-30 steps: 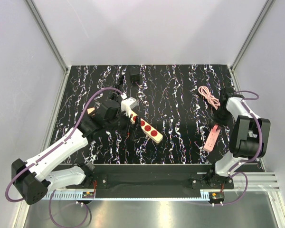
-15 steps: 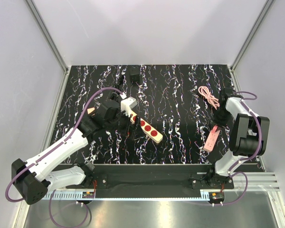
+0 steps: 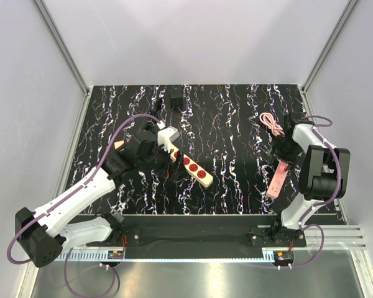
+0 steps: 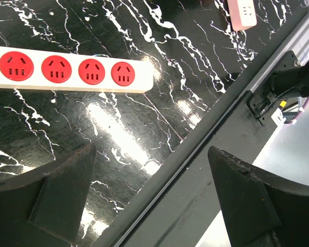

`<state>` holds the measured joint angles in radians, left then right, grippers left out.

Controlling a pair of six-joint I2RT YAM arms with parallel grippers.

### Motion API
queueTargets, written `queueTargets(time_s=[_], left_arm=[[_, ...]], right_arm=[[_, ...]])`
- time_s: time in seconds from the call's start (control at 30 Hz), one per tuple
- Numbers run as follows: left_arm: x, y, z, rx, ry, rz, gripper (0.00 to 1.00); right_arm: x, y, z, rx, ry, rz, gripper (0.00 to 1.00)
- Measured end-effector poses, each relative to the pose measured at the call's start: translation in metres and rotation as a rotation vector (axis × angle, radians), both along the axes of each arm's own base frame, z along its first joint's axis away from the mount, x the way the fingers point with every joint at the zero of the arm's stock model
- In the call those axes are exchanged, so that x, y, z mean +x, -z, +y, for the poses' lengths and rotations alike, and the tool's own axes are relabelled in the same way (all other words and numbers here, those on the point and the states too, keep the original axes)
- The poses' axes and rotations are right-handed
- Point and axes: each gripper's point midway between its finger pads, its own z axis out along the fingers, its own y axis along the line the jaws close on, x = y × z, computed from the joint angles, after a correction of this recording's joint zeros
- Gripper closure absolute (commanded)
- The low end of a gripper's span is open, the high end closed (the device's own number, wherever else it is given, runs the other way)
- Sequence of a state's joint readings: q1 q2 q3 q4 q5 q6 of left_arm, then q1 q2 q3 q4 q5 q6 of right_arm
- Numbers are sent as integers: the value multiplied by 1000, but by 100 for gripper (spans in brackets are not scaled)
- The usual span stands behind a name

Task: Insert the plug

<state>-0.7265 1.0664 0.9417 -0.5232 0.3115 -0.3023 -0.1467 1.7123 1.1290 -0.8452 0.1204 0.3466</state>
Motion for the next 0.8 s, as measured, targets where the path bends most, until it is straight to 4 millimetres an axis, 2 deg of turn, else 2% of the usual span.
queueTargets(time_s=[0.1,0.17,0.27,0.37,0.43,0.47,0.53,0.63,0.7,0.8], left_arm=[[2,1,2,9,-9,-9,4],[4,2,4,16,-18,-14,4],[9,3,8,30,-44,-22,4],[15,3,11,37,-79,-25,5],[19,0,14,36,-114,-22,5],[22,-2,16,31,-142,-19,5],[32,-11,20,15,-215,-15,5],[52,-28,33,-19,-352,-3,5],[71,-38,48,-37,-471,11,5],[106,-44,81,-71,-684,47,5]], right_arm=[[8,-7,-3,-10,-8,-14,23],[16,-19,-8,-34,-8,-30,21],[29,-46,-16,-77,-2,-69,15],[37,-80,-20,-110,12,-131,16],[39,-103,-19,-120,28,-190,1],[39,-114,-14,-122,27,-222,0],[40,-136,2,-119,-1,-288,0],[49,-168,41,-86,-82,-399,0],[56,-189,75,-12,-139,-476,0],[61,-204,106,113,-174,-557,0]])
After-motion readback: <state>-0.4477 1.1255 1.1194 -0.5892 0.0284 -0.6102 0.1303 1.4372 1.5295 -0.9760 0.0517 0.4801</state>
